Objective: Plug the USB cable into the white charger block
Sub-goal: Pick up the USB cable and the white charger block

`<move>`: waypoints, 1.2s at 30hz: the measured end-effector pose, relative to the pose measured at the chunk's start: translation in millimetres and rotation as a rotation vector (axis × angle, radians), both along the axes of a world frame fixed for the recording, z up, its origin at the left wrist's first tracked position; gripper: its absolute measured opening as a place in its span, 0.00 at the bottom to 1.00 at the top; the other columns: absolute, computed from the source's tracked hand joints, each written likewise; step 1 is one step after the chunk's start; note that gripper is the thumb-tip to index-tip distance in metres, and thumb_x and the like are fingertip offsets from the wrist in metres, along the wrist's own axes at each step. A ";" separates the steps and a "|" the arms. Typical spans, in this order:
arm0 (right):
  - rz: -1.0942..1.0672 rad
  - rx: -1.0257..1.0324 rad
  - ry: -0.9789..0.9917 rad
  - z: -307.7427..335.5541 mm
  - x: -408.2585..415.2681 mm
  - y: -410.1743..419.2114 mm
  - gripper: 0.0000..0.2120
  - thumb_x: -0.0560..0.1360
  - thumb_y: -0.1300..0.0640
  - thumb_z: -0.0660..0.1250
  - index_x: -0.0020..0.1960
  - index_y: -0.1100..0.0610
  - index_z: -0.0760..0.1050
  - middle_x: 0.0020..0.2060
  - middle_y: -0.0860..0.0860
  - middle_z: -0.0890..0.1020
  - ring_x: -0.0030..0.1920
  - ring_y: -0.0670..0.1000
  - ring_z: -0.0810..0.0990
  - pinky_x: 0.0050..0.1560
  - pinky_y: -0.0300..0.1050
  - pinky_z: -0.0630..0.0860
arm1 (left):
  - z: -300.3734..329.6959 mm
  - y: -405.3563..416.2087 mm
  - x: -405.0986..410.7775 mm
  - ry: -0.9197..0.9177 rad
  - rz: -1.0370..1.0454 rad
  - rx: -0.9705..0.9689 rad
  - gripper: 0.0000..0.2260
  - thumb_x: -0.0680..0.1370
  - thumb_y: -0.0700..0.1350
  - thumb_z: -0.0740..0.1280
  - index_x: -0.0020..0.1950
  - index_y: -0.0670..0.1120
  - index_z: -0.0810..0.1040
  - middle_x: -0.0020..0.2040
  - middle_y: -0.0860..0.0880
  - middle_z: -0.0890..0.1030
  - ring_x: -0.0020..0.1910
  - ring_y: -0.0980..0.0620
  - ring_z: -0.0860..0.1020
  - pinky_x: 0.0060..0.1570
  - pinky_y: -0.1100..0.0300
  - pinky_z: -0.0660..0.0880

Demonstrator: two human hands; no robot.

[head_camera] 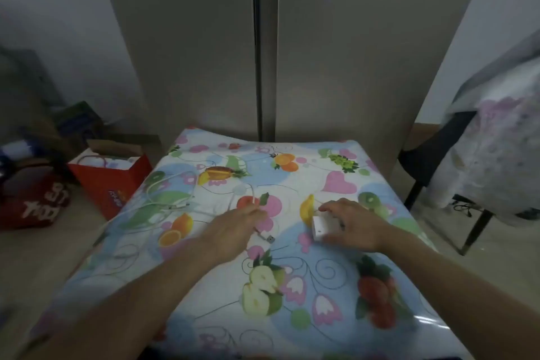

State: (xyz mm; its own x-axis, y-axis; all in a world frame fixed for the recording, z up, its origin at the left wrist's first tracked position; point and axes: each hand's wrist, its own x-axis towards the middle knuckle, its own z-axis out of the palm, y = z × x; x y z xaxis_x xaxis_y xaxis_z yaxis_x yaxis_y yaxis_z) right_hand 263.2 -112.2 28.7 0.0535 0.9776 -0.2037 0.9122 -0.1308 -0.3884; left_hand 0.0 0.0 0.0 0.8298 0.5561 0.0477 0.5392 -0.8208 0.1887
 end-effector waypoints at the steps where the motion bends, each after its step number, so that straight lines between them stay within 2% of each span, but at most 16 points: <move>1: -0.003 -0.003 -0.023 -0.8 -0.5 0.7 0.36 0.63 0.31 0.64 0.66 0.45 0.62 0.61 0.50 0.72 0.59 0.52 0.69 0.61 0.61 0.67 | -1.5 3.0 0.9 0.014 -0.003 0.014 0.24 0.73 0.31 0.66 0.67 0.46 0.69 0.68 0.47 0.70 0.59 0.44 0.74 0.53 0.47 0.75; 3: -0.003 0.025 -0.070 -4.3 0.1 1.1 0.38 0.61 0.31 0.64 0.67 0.44 0.60 0.61 0.49 0.71 0.60 0.52 0.68 0.61 0.60 0.67 | -4.9 5.8 -1.6 -0.025 -0.019 0.023 0.23 0.73 0.32 0.67 0.66 0.46 0.71 0.68 0.47 0.71 0.59 0.45 0.74 0.53 0.50 0.75; 6: 0.006 0.098 -0.060 -14.1 3.0 -1.4 0.37 0.62 0.35 0.67 0.67 0.44 0.59 0.61 0.50 0.72 0.58 0.52 0.69 0.57 0.52 0.68 | -11.2 7.8 -3.5 -0.069 -0.043 0.053 0.19 0.72 0.31 0.68 0.61 0.44 0.76 0.63 0.44 0.76 0.54 0.43 0.77 0.49 0.50 0.77; 8: 0.017 0.148 -0.073 -19.5 4.4 -2.9 0.35 0.62 0.37 0.66 0.66 0.44 0.61 0.60 0.49 0.73 0.57 0.52 0.69 0.52 0.47 0.66 | -10.8 5.3 -3.4 -0.108 -0.043 0.084 0.16 0.72 0.30 0.69 0.57 0.42 0.79 0.58 0.43 0.79 0.50 0.43 0.79 0.44 0.50 0.79; 12: 0.046 0.186 -0.117 -26.2 5.5 -2.4 0.28 0.66 0.40 0.66 0.63 0.45 0.65 0.61 0.49 0.73 0.57 0.51 0.69 0.50 0.46 0.65 | -10.7 0.5 -0.4 -0.138 -0.036 0.096 0.12 0.69 0.29 0.71 0.49 0.41 0.82 0.48 0.45 0.82 0.39 0.46 0.81 0.34 0.55 0.78; 15: 0.041 0.181 -0.111 -24.5 6.1 -2.5 0.27 0.67 0.42 0.66 0.63 0.46 0.66 0.60 0.49 0.73 0.57 0.51 0.70 0.51 0.45 0.65 | -6.6 3.5 -0.3 -0.104 -0.008 0.080 0.06 0.75 0.35 0.68 0.50 0.41 0.81 0.50 0.46 0.80 0.40 0.46 0.80 0.38 0.52 0.78; 18: 0.026 0.172 -0.071 -21.1 6.4 -3.5 0.25 0.67 0.44 0.67 0.62 0.46 0.67 0.57 0.49 0.75 0.56 0.51 0.71 0.52 0.48 0.68 | 1.0 6.5 -0.5 -0.043 0.019 0.070 0.06 0.76 0.37 0.67 0.53 0.42 0.78 0.51 0.47 0.79 0.45 0.46 0.79 0.44 0.52 0.76; 21: -0.012 0.167 -0.046 -13.3 5.8 -4.3 0.24 0.68 0.46 0.68 0.62 0.47 0.67 0.56 0.49 0.76 0.54 0.50 0.72 0.54 0.51 0.71 | 16.0 7.1 -1.4 -0.101 0.043 0.052 0.05 0.78 0.35 0.63 0.52 0.41 0.77 0.49 0.44 0.81 0.45 0.44 0.79 0.44 0.49 0.75; 24: -0.019 0.227 -0.042 -2.6 6.1 -4.7 0.24 0.69 0.47 0.69 0.62 0.50 0.68 0.56 0.50 0.77 0.51 0.49 0.72 0.52 0.47 0.70 | 37.5 9.6 -2.8 -0.182 0.065 0.043 0.05 0.79 0.38 0.63 0.50 0.39 0.78 0.45 0.43 0.82 0.43 0.43 0.79 0.43 0.48 0.75; 27: -0.010 0.304 -0.040 14.7 5.6 -3.6 0.25 0.68 0.48 0.71 0.62 0.51 0.69 0.55 0.51 0.77 0.48 0.48 0.72 0.50 0.47 0.71 | 59.8 12.8 -3.9 -0.181 0.078 0.127 0.05 0.78 0.38 0.64 0.47 0.40 0.79 0.44 0.43 0.83 0.43 0.44 0.80 0.44 0.47 0.76; 31: -0.002 0.418 -0.018 44.6 2.8 -3.3 0.23 0.68 0.49 0.72 0.61 0.50 0.69 0.54 0.50 0.77 0.48 0.48 0.72 0.48 0.49 0.73 | 88.8 12.0 -4.8 -0.245 0.086 0.253 0.05 0.77 0.36 0.65 0.49 0.41 0.80 0.44 0.43 0.84 0.41 0.44 0.80 0.43 0.48 0.78; 36: 0.004 0.553 -0.034 83.7 5.4 -7.3 0.23 0.68 0.50 0.72 0.60 0.51 0.70 0.54 0.52 0.78 0.50 0.53 0.75 0.49 0.51 0.74 | 122.6 6.7 -13.7 -0.238 0.030 0.420 0.10 0.72 0.30 0.68 0.51 0.41 0.80 0.45 0.40 0.84 0.40 0.42 0.81 0.40 0.48 0.80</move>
